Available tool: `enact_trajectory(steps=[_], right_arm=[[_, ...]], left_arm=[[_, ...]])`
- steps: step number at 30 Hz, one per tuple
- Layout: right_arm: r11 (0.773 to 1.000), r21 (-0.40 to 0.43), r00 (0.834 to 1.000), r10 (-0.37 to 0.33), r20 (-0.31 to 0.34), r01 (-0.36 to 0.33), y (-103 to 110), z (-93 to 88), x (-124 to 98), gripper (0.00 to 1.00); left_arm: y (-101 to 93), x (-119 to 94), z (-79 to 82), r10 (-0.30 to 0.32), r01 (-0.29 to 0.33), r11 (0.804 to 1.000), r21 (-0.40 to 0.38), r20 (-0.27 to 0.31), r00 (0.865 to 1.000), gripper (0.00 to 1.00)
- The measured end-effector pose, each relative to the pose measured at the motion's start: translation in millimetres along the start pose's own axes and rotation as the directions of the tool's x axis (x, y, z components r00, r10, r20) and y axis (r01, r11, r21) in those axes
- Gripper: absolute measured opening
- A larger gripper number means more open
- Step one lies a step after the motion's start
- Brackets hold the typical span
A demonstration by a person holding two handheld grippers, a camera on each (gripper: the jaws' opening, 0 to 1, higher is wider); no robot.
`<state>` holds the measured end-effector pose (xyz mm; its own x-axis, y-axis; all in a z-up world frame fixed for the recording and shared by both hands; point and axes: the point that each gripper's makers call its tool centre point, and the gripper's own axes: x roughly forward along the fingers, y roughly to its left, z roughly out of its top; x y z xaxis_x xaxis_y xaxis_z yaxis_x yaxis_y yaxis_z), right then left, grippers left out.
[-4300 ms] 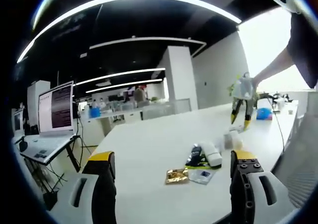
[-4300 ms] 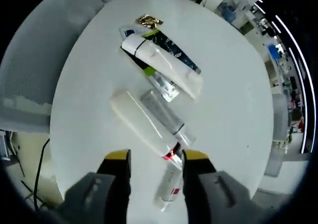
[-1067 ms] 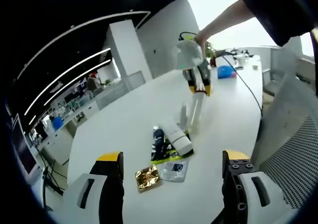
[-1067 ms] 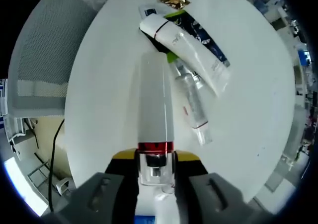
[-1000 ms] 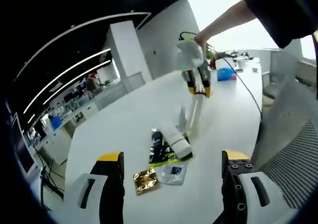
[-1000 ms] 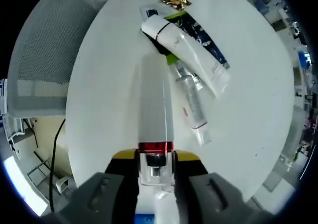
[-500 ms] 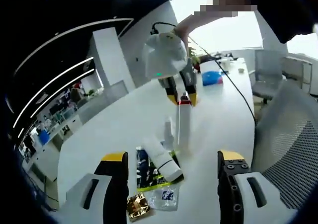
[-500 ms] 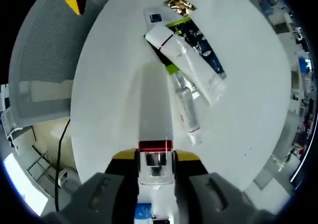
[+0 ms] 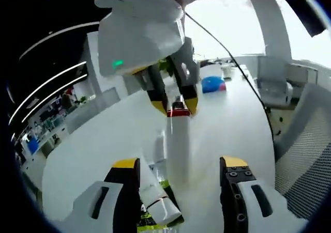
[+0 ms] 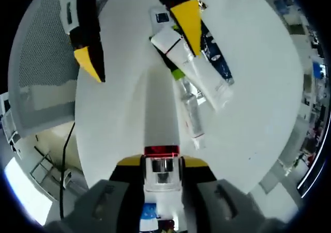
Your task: Arrange the skincare products in the storage area until every visible bottle or jar stands upright without overlapping.
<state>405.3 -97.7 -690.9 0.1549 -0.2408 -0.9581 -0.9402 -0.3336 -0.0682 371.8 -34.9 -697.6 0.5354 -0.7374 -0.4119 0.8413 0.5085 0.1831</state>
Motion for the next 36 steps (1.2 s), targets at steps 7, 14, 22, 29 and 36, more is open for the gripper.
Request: enact_trajectory(steps=[7,14,22,29,36], right_arm=[[1.000,-0.014,0.999,-0.007,-0.032,0.006,-2.3,3.2,-4.5,0.26],[1.000,-0.019,0.999,0.000,-0.044,-0.001,-1.5,10.5,-11.2,0.26],[0.999,-0.029,0.997,0.028,-0.071,-0.030,3.2,16.9,-18.2,0.26],[0.998,-0.049,0.994,0.033,-0.102,-0.038,10.6,23.8,-25.8,0.26],[0.996,-0.036,0.987,0.077,-0.144,-0.083,29.4,27.8,-31.3,0.26]], left_arm=[[2.9,26.8,-14.0,-0.011,0.013,0.998,0.059,-0.040,0.999,0.52],[5.6,40.8,-18.7,-0.014,0.016,0.999,0.040,-0.043,0.999,0.39],[-0.8,47.7,-27.5,-0.028,0.028,1.000,-0.004,-0.070,0.997,0.33],[-10.9,50.6,-27.4,-0.049,0.042,0.993,-0.109,-0.056,0.997,0.28],[-34.2,56.9,-21.1,-0.091,0.091,0.982,-0.165,0.010,0.996,0.27]])
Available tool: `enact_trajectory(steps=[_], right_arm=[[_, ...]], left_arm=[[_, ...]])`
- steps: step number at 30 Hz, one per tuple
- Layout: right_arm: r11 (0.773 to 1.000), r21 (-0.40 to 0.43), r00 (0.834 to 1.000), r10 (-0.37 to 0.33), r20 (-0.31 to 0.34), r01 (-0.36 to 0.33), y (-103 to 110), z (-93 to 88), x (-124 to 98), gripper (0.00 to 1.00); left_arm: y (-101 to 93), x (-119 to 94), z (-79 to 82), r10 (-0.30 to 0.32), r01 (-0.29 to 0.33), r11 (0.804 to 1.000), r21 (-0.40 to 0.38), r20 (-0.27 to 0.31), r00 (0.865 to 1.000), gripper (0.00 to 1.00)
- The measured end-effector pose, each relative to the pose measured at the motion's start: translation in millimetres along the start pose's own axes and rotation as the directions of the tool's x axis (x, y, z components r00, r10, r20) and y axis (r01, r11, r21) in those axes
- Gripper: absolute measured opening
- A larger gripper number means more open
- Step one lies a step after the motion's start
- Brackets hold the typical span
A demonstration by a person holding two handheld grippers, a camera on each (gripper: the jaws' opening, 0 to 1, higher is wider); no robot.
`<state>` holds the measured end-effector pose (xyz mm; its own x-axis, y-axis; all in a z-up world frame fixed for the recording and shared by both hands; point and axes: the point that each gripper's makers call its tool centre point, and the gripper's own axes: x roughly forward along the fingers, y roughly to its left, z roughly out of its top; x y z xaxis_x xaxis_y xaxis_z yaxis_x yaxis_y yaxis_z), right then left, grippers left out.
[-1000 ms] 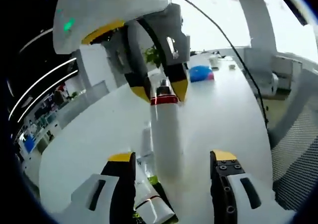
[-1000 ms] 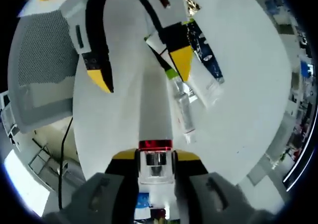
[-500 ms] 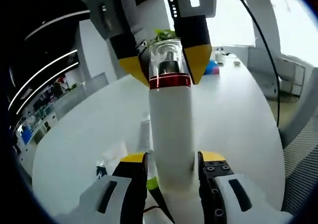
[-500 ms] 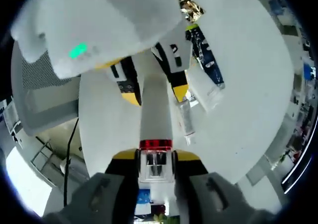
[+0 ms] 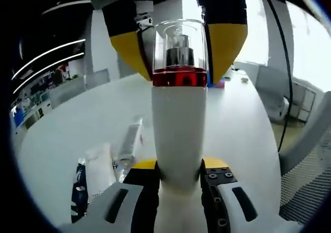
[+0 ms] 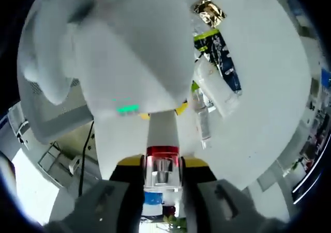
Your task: Arrange the skincare products in the storage area until every visible bottle or jar stands upright without overlapping.
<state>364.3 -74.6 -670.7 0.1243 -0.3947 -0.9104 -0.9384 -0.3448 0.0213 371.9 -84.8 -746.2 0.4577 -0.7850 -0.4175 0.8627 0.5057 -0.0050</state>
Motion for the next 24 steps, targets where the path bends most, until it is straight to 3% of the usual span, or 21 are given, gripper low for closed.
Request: enact_trajectory(steps=[8,18,24], right_arm=[[1.000,0.008,1.000,0.011,0.020,-0.011,7.3,11.7,-5.5,0.26],[1.000,-0.003,0.987,0.024,0.158,-0.024,8.1,27.0,-13.6,0.27],[1.000,-0.005,0.976,-0.022,0.216,0.023,6.7,27.3,-14.2,0.29]], left_arm=[[-7.0,-0.4,-2.4,-0.027,0.027,1.000,-0.014,0.022,0.999,0.27],[-7.1,-5.9,-7.0,-0.034,0.034,0.999,-0.006,0.007,0.999,0.27],[-7.4,-7.5,-10.0,-0.038,0.038,0.999,0.035,0.000,0.999,0.26]])
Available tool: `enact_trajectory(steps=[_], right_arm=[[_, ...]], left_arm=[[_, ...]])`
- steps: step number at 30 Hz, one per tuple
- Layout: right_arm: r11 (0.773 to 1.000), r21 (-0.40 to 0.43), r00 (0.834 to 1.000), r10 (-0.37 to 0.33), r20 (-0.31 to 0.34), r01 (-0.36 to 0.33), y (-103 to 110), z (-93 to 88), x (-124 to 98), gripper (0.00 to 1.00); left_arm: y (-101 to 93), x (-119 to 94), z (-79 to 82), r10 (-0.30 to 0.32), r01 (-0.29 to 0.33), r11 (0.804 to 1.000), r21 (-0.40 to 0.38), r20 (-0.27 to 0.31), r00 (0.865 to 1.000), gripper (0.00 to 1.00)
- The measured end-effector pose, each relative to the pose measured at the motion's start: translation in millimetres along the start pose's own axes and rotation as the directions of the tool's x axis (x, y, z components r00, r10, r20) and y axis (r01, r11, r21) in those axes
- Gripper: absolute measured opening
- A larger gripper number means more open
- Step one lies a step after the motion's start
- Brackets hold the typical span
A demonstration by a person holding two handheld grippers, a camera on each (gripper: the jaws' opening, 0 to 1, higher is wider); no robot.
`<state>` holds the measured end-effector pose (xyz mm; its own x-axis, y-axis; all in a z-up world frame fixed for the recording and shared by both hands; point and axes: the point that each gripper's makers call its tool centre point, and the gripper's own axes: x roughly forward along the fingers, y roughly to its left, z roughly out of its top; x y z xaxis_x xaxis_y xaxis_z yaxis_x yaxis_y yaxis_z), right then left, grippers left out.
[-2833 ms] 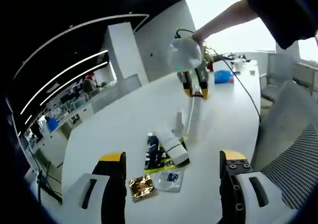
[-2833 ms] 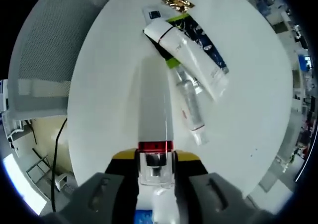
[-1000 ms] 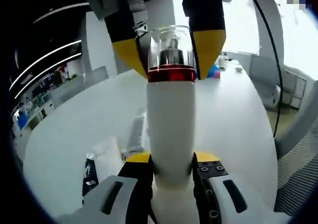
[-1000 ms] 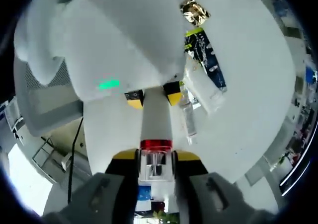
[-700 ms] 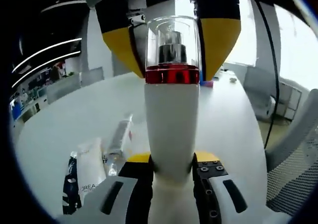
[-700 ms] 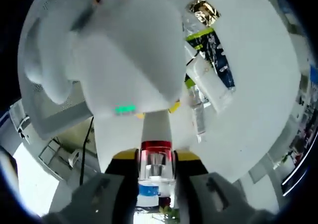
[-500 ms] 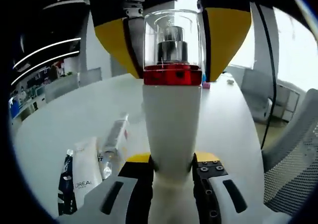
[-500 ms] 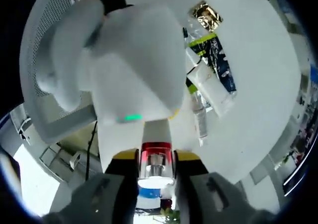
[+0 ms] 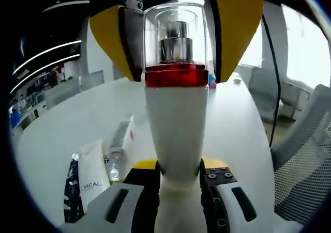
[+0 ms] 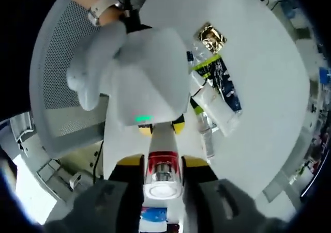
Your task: Arrange the skincare products in the storage area until every visible bottle or jar stands upright without overlapping.
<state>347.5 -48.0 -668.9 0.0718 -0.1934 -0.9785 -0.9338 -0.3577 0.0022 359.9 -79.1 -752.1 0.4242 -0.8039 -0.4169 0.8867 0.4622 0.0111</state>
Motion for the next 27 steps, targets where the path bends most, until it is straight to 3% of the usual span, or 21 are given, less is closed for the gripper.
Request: enact_trajectory(steps=[5,9,13,17,21,27], right_arm=[[0.999,0.024,1.000,-0.022,0.018,0.022,2.7,-7.5,0.2,0.43],[0.997,0.058,0.997,-0.053,0.064,0.050,-3.4,-11.7,-2.8,0.36],[0.995,0.102,0.992,-0.028,0.124,0.015,-0.3,-10.0,-1.3,0.34],[0.993,0.114,0.990,-0.022,0.140,0.006,1.1,-9.3,-0.4,0.32],[0.979,0.205,0.987,-0.028,0.160,-0.005,-1.3,-9.3,-0.3,0.31],[0.971,0.240,0.987,-0.021,0.159,-0.018,-1.7,-11.5,-0.1,0.31]], left_arm=[[-0.1,-1.5,-4.3,-0.007,0.007,1.000,-0.004,-0.009,1.000,0.26],[-0.4,-2.9,-6.9,-0.004,0.004,1.000,-0.003,-0.017,1.000,0.26],[-0.1,-5.4,-7.2,-0.006,0.006,1.000,-0.002,-0.021,1.000,0.25],[-0.4,-10.5,-6.9,-0.012,0.012,1.000,0.006,-0.022,1.000,0.25],[0.1,-16.3,-4.9,-0.008,0.009,0.999,0.036,-0.012,1.000,0.24],[2.4,-17.1,-0.1,0.006,-0.006,1.000,-0.006,-0.003,1.000,0.24]])
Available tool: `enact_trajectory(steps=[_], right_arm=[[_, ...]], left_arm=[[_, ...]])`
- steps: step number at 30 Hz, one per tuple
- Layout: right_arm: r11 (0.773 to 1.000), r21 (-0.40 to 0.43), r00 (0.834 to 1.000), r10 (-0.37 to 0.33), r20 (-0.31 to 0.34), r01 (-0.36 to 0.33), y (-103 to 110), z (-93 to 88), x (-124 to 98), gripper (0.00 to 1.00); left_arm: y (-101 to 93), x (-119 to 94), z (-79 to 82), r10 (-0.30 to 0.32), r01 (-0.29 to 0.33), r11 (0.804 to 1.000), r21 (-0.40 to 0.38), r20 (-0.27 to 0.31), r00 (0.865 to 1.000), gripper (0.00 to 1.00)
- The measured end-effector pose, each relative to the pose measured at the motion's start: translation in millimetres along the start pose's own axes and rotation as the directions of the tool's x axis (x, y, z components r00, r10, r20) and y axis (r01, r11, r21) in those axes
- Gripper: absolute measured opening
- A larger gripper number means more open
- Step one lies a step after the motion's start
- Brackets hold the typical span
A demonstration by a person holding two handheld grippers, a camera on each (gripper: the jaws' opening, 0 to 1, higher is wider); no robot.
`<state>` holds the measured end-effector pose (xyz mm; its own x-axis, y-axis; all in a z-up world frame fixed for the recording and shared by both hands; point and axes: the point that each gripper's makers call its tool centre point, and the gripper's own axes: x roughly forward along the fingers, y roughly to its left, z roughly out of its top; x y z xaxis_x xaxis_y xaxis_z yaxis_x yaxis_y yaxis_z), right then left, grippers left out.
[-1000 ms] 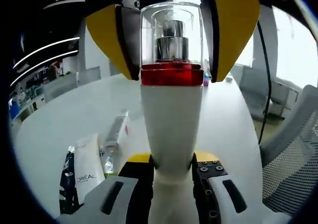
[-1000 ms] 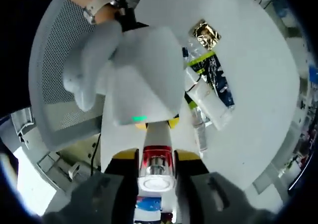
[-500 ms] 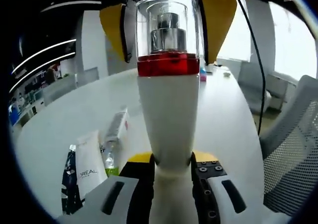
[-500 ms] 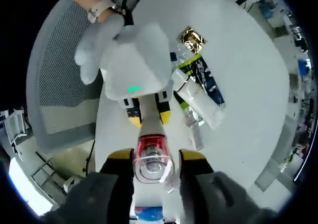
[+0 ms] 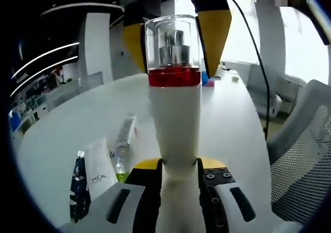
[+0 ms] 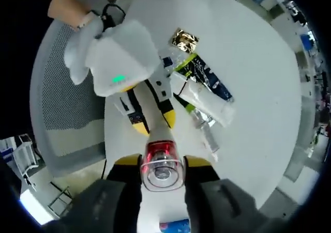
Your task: Arrange the skincare products in the storage area until every visible bottle or jar stands upright without overlapping.
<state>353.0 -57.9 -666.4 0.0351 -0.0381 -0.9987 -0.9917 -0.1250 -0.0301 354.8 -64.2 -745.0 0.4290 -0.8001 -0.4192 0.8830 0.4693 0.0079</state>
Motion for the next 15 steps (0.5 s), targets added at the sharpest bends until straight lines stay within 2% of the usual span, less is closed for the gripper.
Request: enact_trajectory(steps=[9,13,15], right_arm=[[0.999,-0.033,1.000,0.007,0.019,-0.007,1.9,3.9,0.2,0.32],[1.000,-0.027,0.999,-0.006,0.042,0.007,0.3,2.8,-2.7,0.32],[0.999,-0.022,0.998,-0.027,0.053,0.028,-1.7,2.0,-5.2,0.33]], left_arm=[[1.6,-6.0,2.7,0.003,-0.003,1.000,-0.009,0.000,1.000,0.24],[7.4,-14.1,3.9,0.006,-0.006,1.000,-0.022,-0.013,1.000,0.28],[8.7,-20.6,3.2,0.000,0.000,1.000,-0.005,-0.026,1.000,0.31]])
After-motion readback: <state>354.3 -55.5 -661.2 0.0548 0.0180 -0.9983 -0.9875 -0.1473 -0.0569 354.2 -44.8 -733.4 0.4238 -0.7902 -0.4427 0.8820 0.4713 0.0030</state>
